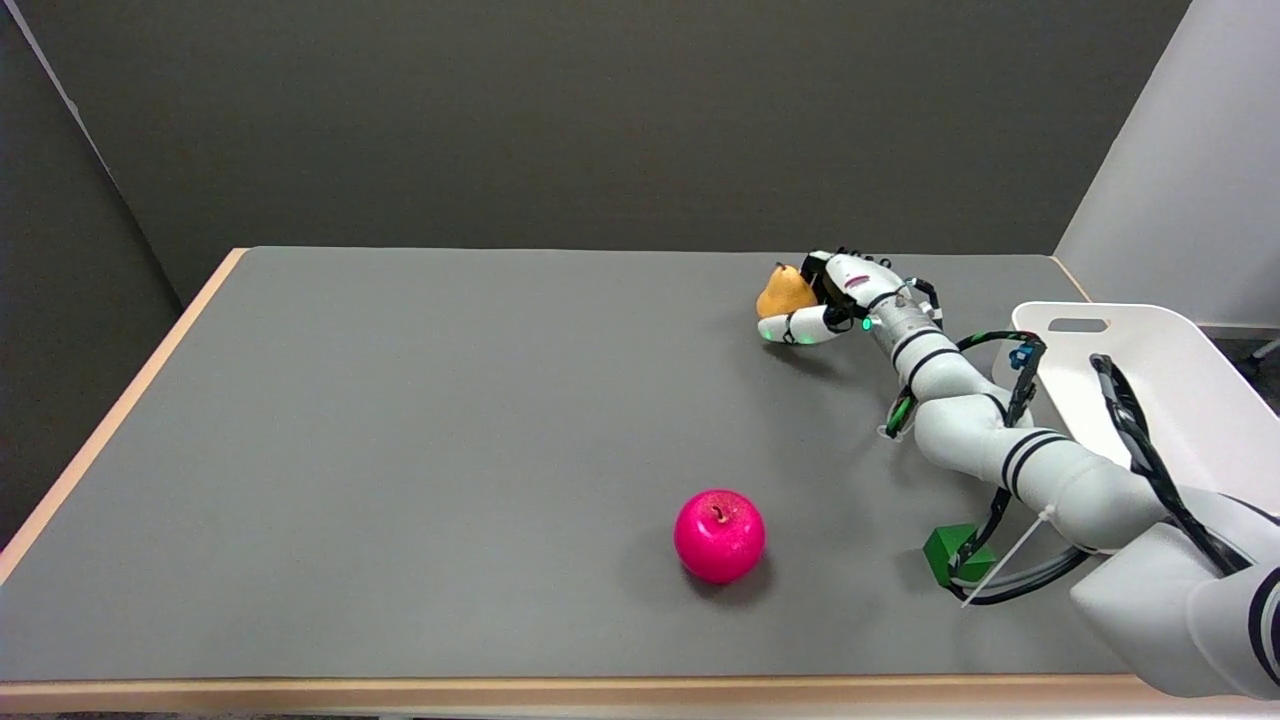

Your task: Pick up the yellow pear.

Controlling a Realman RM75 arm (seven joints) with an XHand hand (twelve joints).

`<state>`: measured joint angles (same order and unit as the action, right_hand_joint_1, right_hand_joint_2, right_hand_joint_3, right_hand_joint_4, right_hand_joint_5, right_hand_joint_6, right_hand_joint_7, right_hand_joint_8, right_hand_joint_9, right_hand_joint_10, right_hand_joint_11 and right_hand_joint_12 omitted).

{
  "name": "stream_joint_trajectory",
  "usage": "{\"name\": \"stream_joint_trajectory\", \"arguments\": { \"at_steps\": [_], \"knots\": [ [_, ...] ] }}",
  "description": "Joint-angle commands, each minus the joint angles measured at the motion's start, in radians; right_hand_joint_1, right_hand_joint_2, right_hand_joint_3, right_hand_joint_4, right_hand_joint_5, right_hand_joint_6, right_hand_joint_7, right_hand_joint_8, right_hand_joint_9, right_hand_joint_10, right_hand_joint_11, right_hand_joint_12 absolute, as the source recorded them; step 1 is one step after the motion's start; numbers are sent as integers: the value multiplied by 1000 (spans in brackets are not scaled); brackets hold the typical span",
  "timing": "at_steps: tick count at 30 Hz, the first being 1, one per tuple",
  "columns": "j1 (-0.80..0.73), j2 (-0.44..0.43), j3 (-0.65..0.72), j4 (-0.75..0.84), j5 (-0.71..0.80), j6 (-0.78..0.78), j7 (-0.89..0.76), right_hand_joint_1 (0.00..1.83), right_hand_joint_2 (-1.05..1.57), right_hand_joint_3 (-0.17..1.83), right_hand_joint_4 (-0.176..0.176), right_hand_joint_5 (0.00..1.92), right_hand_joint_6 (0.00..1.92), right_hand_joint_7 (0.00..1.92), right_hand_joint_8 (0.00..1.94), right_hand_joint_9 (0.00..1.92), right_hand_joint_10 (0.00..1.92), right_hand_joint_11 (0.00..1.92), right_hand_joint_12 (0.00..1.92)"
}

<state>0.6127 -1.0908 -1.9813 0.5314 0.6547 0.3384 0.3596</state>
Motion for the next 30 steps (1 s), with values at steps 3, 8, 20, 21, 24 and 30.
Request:
{"name": "stream_joint_trajectory", "arguments": {
  "at_steps": [3, 8, 20, 21, 24, 30],
  "knots": [
    [-26, 37, 6, 135, 4, 81, -3, 856, 1160, 394, 67, 591, 1645, 681, 1535, 694, 1620, 159, 1774],
    [-57, 91, 25, 266, 7, 114, -3, 854, 1165, 402, 53, 587, 1662, 678, 1644, 714, 1721, 98, 1869],
    [-317, 265, 325, 725, 83, 66, -199, 909, 1133, 432, -2, 616, 1634, 780, 1781, 803, 1874, 104, 1920],
    [-366, 276, 372, 769, 117, 71, -220, 914, 1138, 428, -10, 607, 1633, 795, 1797, 801, 1887, 136, 1915],
    [-486, 293, 502, 867, 175, 86, -267, 920, 1143, 425, -18, 600, 1632, 815, 1833, 811, 1903, 181, 1921],
    [-726, 266, 729, 976, 212, 107, -304, 918, 1144, 427, -28, 597, 1643, 793, 1898, 830, 1921, 197, 1921]
  ]
}}
